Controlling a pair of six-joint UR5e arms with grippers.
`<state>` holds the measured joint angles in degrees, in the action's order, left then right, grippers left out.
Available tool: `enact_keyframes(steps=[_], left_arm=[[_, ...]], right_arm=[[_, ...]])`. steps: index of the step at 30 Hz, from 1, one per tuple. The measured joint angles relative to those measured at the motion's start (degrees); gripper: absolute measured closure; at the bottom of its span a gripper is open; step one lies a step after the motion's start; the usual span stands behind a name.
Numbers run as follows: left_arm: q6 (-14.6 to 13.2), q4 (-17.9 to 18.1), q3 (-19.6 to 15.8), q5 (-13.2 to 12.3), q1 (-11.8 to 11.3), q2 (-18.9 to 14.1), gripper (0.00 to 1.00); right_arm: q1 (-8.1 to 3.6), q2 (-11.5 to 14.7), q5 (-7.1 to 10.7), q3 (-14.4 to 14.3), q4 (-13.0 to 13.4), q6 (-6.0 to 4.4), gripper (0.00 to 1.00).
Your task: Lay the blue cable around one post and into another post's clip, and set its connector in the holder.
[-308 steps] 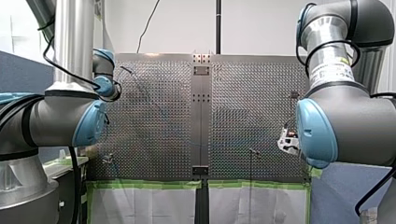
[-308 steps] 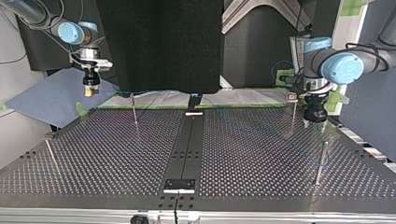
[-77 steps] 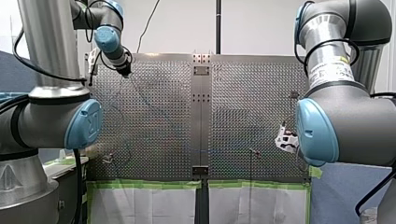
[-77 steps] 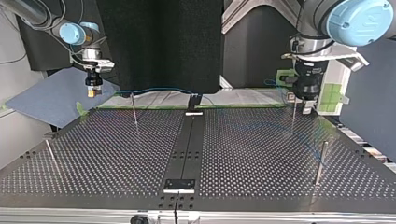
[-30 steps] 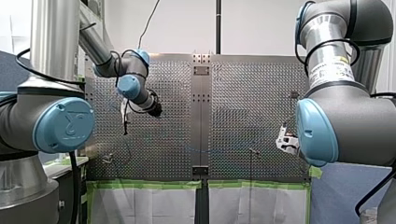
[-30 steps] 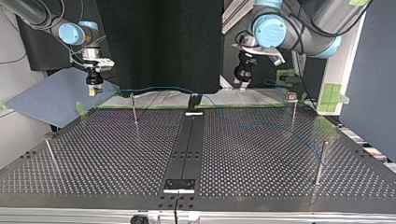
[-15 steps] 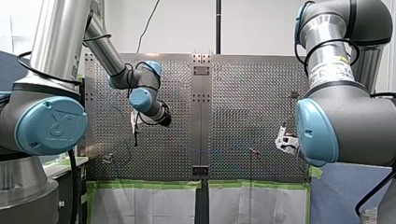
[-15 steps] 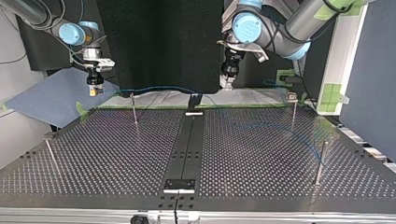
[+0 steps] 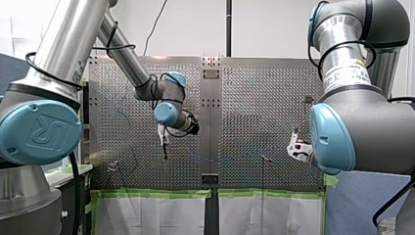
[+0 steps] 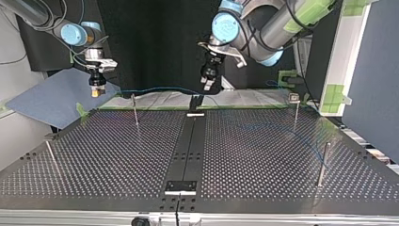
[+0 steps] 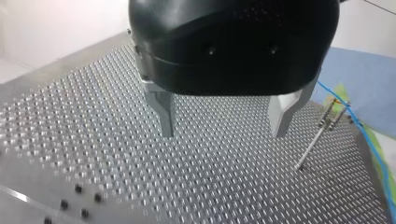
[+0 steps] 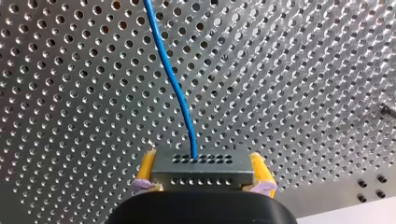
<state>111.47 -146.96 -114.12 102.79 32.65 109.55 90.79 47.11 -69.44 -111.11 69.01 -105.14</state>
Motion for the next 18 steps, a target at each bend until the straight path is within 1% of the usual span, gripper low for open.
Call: enact_keyframes(steps=[3,12,18], left_arm=[[0.36,1.53,1.54,0.33,1.54,1.54,0.0],[0.75,6.33,6.33,0.25,6.36,6.35,0.0],[0.52,9.14,7.37,1.0,9.15,9.14,0.0]], right_arm=[[0.03,0.0,0.0,0.0,0.05,0.0,1.0],[0.13,-0.03,0.0,0.01,0.27,-0.16,1.0],[0.13,-0.03,0.0,0.04,0.26,-0.14,1.0]])
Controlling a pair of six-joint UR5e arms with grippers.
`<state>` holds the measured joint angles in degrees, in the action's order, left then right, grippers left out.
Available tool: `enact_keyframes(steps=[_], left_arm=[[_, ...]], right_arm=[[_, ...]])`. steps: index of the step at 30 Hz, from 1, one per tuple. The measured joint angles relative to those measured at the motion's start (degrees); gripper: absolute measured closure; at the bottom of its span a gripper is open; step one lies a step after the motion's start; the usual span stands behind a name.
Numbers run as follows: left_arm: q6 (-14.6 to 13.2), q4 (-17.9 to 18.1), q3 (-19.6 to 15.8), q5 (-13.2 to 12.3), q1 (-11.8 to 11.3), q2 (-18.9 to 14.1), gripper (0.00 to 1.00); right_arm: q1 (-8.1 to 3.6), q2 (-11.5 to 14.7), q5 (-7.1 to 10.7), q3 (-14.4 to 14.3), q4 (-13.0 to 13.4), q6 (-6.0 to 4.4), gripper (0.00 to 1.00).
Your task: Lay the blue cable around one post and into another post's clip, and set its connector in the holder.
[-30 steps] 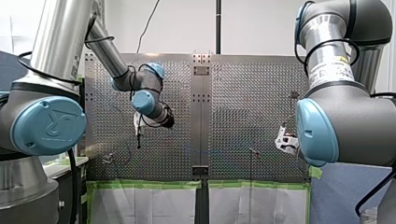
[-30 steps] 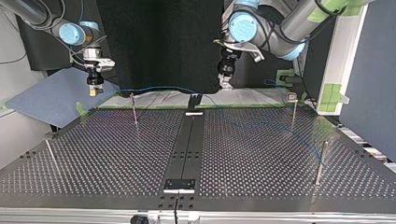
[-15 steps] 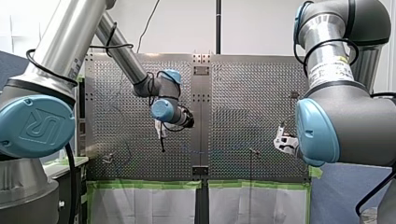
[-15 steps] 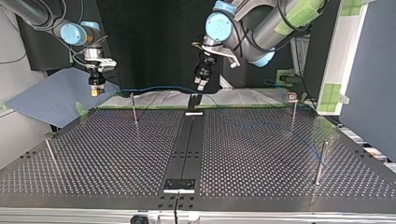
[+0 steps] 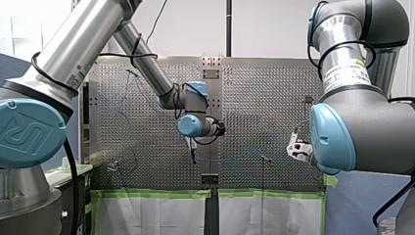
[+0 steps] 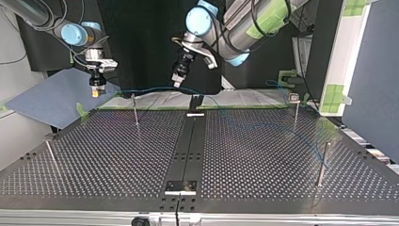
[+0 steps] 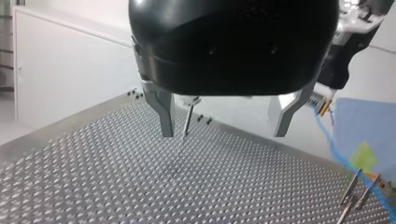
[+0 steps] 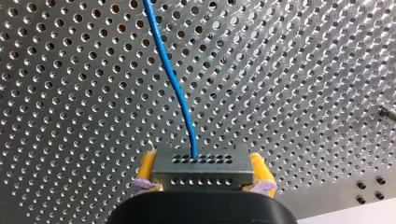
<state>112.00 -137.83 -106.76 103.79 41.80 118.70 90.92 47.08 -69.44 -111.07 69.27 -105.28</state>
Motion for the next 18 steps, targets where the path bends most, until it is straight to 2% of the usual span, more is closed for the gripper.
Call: enact_keyframes(steps=[9,13,18], left_arm=[[-3.34,4.16,0.07,3.42,4.18,4.17,0.0],[-3.94,6.05,0.08,3.89,6.04,6.07,0.0],[-4.03,8.5,0.21,3.7,7.2,8.5,0.0]], right_arm=[[0.01,0.0,0.0,0.01,-0.19,-0.03,1.0],[0.01,0.0,0.0,-0.04,-0.26,-0.03,1.0],[0.01,0.0,0.0,-0.03,-0.27,0.04,1.0]])
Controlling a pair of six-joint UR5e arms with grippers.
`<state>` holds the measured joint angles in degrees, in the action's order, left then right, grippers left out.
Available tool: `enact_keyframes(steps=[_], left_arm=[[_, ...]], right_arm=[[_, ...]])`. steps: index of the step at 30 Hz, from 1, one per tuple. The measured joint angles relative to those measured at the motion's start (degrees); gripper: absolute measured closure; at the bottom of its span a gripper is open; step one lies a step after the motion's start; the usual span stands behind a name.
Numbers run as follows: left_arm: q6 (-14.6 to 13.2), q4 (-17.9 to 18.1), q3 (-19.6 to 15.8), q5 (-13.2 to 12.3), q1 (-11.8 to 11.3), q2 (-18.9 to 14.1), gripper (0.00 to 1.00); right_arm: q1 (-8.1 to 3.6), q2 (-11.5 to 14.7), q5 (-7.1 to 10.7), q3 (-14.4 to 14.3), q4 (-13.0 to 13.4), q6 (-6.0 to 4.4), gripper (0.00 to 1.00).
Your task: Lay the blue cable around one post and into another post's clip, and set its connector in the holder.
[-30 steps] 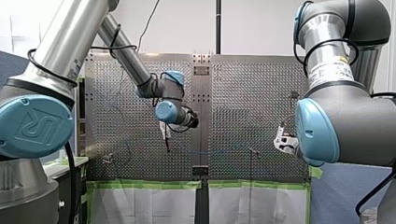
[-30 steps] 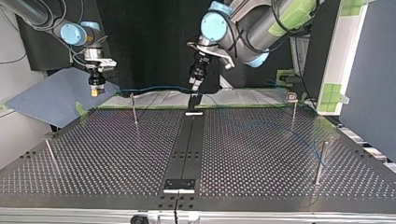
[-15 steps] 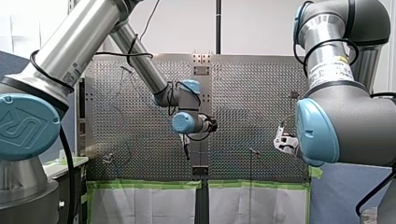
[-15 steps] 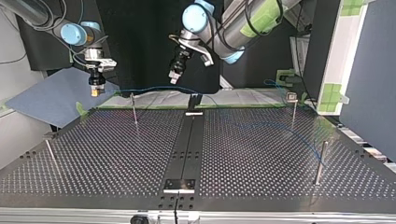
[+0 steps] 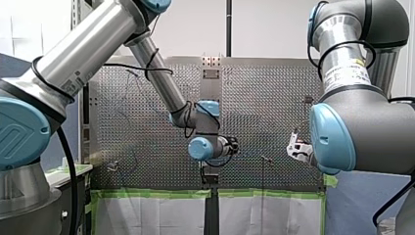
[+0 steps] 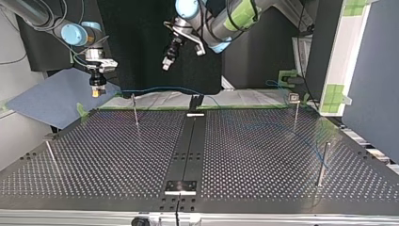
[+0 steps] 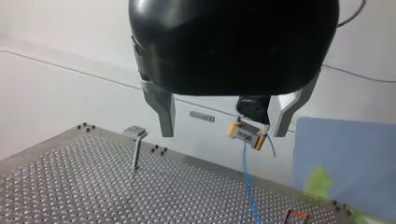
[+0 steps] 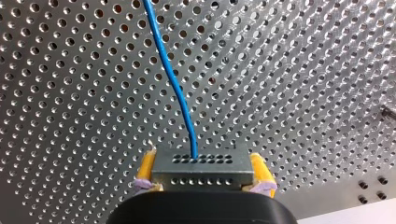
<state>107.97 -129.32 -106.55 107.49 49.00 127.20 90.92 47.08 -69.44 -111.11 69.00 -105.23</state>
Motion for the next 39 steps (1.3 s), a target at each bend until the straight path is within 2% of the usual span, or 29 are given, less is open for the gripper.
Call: enact_keyframes(steps=[7,14,17,20,27,33,39], left_arm=[[0.42,2.68,1.09,-0.1,0.3,3.37,0.0],[1.97,1.86,4.33,-0.1,0.08,6.82,0.0],[3.11,1.16,5.82,0.29,-0.52,8.31,0.0],[3.07,-0.1,7.31,1.34,-1.6,9.82,0.0],[0.16,-3.52,10.38,3.33,-4.95,13.32,0.0],[-2.56,-6.02,10.84,3.73,-7.68,15.96,0.0],[-5.88,-7.04,10.73,4.44,-9.35,16.2,0.0]], right_arm=[[0.25,0.02,0.0,0.0,0.0,0.08,1.0],[0.32,0.02,0.0,0.02,0.0,-0.05,1.0],[0.24,0.02,0.0,0.03,0.04,-0.16,1.0],[0.09,0.02,0.0,0.02,0.08,-0.26,1.0],[0.23,0.01,0.0,0.01,0.04,-0.13,1.0],[0.27,0.02,0.0,0.0,0.0,-0.04,1.0],[0.28,0.02,0.0,-0.01,0.0,0.08,1.0]])
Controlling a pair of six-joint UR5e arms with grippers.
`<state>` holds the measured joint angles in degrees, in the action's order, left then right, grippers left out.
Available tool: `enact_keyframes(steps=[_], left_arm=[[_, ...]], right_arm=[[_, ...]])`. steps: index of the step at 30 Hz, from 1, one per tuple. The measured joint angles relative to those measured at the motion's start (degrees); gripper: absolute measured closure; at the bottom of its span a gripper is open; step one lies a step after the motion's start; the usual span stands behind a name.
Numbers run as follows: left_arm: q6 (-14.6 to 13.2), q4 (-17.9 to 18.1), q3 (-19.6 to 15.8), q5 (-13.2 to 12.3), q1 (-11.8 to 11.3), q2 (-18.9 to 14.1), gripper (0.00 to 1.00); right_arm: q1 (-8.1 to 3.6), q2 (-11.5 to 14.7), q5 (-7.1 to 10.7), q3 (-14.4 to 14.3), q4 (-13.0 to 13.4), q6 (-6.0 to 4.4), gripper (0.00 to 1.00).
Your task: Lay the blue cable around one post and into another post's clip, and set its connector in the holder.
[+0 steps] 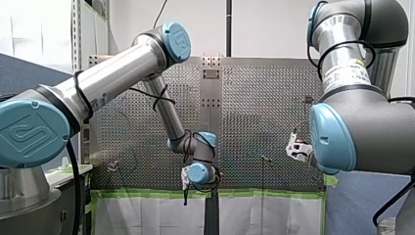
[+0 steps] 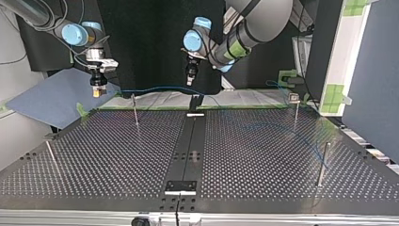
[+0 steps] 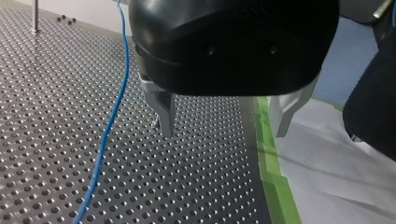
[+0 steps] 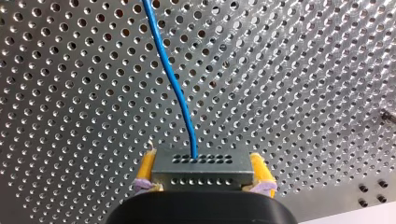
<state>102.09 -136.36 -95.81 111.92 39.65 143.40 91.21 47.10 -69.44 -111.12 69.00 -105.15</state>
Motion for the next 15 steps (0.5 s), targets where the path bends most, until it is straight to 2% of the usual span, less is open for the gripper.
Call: enact_keyframes(steps=[8,15], left_arm=[[-4.06,-0.15,-1.12,1.49,1.07,-3.32,0.0],[-6.7,-1.64,-1.18,4.5,1.68,-6.4,0.0]], right_arm=[[0.02,-0.01,0.01,0.02,0.0,0.03,1.0],[0.03,-0.02,0.0,0.03,0.0,0.03,1.0]])
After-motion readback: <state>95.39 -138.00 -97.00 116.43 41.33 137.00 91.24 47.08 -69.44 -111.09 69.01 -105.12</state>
